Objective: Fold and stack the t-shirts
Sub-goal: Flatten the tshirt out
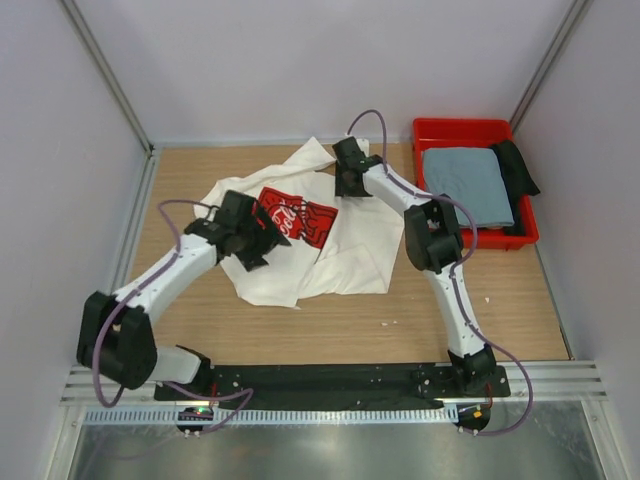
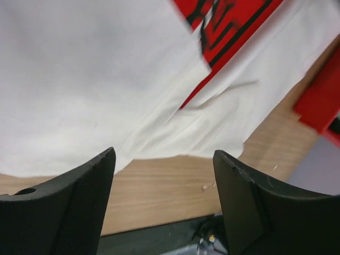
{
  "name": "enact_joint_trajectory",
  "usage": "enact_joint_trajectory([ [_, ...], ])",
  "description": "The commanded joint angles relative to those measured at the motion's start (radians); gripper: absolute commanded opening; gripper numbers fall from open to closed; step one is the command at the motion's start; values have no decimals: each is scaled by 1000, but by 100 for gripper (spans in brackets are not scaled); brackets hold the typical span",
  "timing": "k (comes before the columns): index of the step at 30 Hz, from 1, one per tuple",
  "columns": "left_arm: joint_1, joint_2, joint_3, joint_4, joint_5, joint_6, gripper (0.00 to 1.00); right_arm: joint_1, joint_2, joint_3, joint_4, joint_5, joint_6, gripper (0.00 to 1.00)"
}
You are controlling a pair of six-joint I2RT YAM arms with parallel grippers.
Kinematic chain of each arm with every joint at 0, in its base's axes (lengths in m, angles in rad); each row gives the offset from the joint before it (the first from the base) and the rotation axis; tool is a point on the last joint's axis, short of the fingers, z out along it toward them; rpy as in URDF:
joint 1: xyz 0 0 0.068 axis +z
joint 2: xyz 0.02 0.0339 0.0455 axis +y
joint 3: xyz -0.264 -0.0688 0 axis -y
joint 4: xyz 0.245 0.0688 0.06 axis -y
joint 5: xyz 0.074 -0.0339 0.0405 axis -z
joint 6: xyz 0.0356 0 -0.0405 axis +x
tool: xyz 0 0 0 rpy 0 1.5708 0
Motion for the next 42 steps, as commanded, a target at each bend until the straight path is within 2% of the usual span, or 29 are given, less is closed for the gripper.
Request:
enact_joint_trajectory([
  [1,112,-100,105,-57,-196,190,77,1,-169,16,-184,-48,-32,65],
  [3,187,-69,138,-36,-153,276,83,1,-233,-72,-218,-116,-35,71],
  [5,218,53,217,-78,-121,342,82,-1,-348,-160,-223,-169,-27,80],
  [6,220,110,255,-105,-116,373,81,-2,-388,-245,-225,-210,-31,80],
  [7,220,161,339,-144,-77,426,78,-5,-451,-284,-229,-279,-36,81],
  [8,220,258,375,-161,-55,440,69,-5,-485,-322,-238,-299,-42,82],
  [10,212,329,460,-194,-6,448,62,-5,-540,-430,-246,-360,-48,82],
  [14,140,429,530,-205,10,451,61,-25,-669,-586,-231,-424,-33,82],
  [16,79,471,554,-226,-4,450,60,-42,-694,-654,-220,-436,-19,80],
  [20,-22,527,597,-218,2,430,55,-65,-721,-750,-171,-514,14,68],
  [23,-71,581,659,-241,2,414,53,-105,-720,-807,-131,-557,45,60],
  [24,-81,603,682,-254,0,402,53,-131,-715,-826,-114,-588,62,54],
  [27,-111,632,697,-261,-1,376,51,-159,-712,-850,-73,-641,76,50],
  [30,-121,652,693,-267,-23,344,50,-169,-678,-826,-56,-622,74,50],
  [34,-114,589,645,-173,-87,353,49,-170,-611,-763,-14,-541,82,54],
  [39,-24,590,666,-155,-67,374,54,-170,-498,-625,-19,-279,94,55],
  [42,65,609,673,-133,-32,385,55,-171,-430,-532,-48,-190,91,54],
])
